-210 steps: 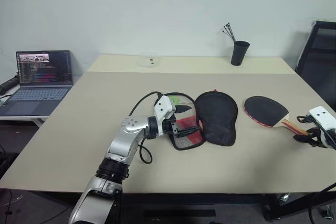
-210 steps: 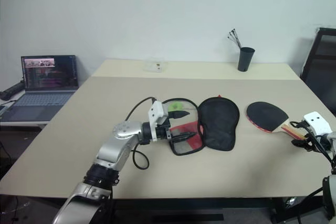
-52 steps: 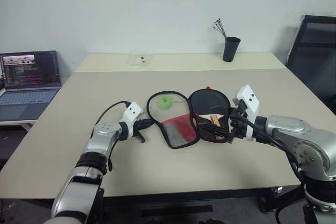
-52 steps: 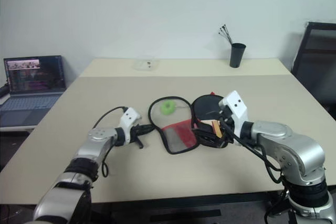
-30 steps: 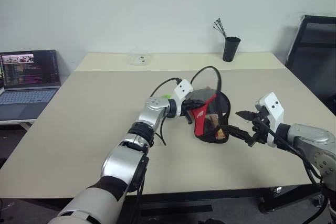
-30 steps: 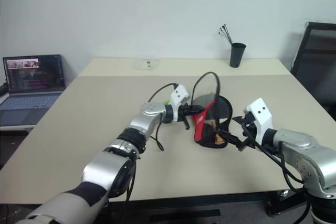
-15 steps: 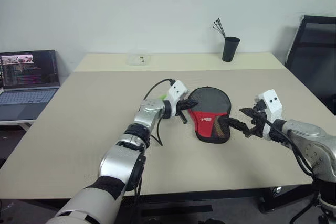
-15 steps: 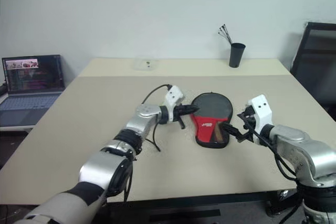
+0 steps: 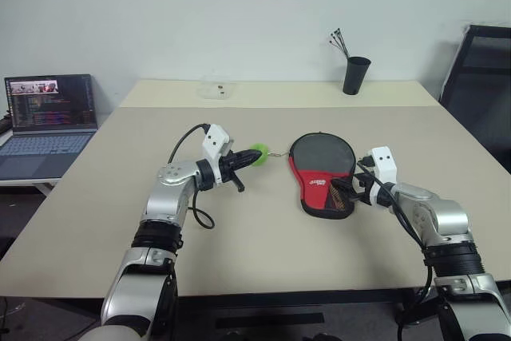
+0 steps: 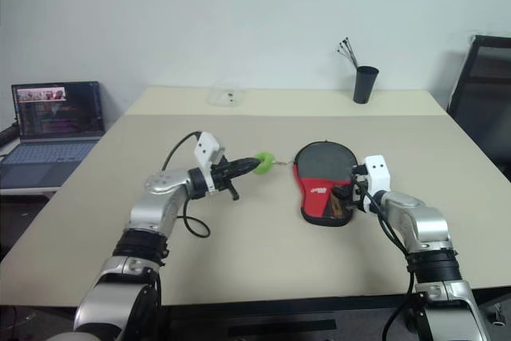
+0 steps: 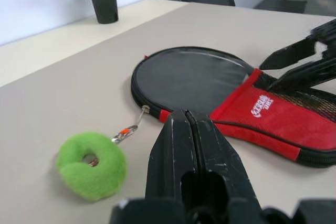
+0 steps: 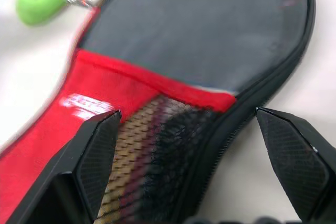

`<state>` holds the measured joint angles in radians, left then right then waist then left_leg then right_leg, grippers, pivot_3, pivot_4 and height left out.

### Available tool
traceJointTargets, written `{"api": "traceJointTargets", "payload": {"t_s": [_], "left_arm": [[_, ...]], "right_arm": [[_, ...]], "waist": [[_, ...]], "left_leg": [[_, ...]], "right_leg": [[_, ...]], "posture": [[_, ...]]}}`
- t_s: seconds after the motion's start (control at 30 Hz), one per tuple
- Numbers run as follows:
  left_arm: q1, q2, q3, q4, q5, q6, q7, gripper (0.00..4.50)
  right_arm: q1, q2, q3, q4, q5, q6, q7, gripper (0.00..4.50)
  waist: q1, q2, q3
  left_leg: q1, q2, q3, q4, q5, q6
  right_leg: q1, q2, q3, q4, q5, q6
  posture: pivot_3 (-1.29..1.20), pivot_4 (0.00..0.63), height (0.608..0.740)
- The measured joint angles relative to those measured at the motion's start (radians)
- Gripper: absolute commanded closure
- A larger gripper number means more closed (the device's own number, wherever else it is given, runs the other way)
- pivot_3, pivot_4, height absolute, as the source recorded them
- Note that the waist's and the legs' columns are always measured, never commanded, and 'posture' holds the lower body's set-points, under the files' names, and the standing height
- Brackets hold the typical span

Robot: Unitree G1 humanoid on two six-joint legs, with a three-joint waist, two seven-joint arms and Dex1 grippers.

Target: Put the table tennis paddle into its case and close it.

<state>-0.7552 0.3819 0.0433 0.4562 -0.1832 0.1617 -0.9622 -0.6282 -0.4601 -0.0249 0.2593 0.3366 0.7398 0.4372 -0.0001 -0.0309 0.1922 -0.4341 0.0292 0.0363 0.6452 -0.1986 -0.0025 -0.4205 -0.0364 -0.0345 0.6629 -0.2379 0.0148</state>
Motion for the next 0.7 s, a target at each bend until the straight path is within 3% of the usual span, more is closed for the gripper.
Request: {"api": "traceJointTargets", "payload": {"t_s": [0.27, 0.7], "left_arm": [[0.037, 0.006, -0.013, -0.138, -0.014, 0.067, 0.035, 4.46], [0.044, 0.012, -0.037, -0.151, -0.014, 0.072, 0.034, 4.46]], "right_arm": [[-0.051, -0.015, 0.006, 0.146, -0.047, -0.063, 0.064, 0.0], [-0.124, 0.018, 0.046, 0.264, -0.123, -0.102, 0.139, 0.0]], "waist": [[-0.002, 0.0, 0.0], [-0.016, 0.0, -0.001]], "left_leg": [[0.001, 0.001, 0.0, 0.0, 0.0, 0.0], [0.003, 0.001, 0.0, 0.0, 0.0, 0.0]], "right_leg": [[0.0, 0.001, 0.0, 0.001, 0.0, 0.0], [0.001, 0.001, 0.001, 0.002, 0.0, 0.0]], "posture": [[0.0, 0.15, 0.74], [0.0, 0.15, 0.74]]}}
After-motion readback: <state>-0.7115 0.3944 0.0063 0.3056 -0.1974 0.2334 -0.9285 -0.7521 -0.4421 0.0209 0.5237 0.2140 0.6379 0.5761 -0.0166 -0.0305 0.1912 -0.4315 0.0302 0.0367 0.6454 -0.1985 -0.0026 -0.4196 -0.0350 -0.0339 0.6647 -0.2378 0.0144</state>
